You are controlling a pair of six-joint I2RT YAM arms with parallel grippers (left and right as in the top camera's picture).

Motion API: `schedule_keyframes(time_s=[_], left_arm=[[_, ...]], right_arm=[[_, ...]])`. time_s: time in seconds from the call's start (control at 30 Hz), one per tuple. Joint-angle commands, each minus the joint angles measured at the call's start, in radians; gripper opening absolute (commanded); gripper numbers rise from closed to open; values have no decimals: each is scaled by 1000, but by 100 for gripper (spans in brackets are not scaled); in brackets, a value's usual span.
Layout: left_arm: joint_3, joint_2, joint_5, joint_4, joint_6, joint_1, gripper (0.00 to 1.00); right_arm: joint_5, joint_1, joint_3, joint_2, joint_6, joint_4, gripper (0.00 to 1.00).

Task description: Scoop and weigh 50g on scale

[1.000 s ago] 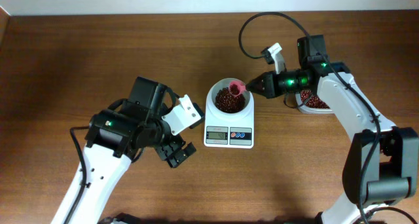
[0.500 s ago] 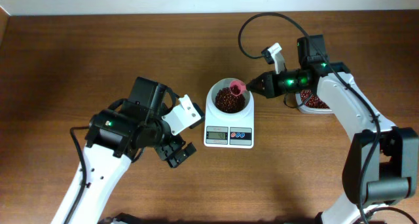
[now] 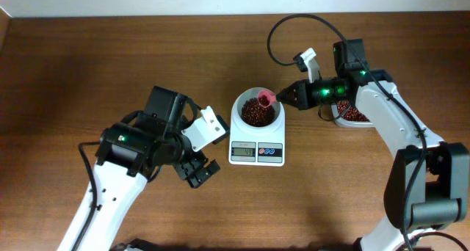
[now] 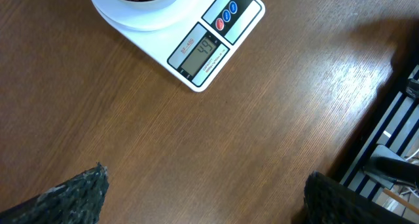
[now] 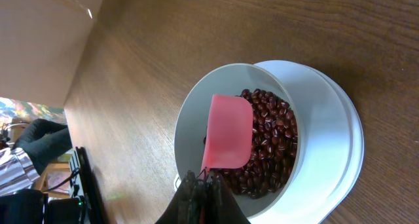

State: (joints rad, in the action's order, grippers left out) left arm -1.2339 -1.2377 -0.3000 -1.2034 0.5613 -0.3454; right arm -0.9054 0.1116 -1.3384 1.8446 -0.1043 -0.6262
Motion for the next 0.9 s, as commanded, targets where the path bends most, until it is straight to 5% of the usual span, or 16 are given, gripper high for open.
schedule_keyframes(time_s=[0.0, 0.27, 0.37, 0.43, 0.87], left_arm=[[3, 7, -11, 2, 16, 3, 99], [3, 7, -11, 2, 16, 3, 99], [3, 7, -11, 2, 16, 3, 99], [3, 7, -11, 2, 16, 3, 99], [3, 7, -11, 2, 16, 3, 99]], right_arm=[[-3, 6, 0, -26, 1, 3, 4], [-16, 6, 0, -26, 1, 2, 4], [-143, 5, 0, -26, -127, 4, 4], [64, 7, 0, -25, -3, -7, 4], [-3, 6, 0, -25, -2, 3, 4]])
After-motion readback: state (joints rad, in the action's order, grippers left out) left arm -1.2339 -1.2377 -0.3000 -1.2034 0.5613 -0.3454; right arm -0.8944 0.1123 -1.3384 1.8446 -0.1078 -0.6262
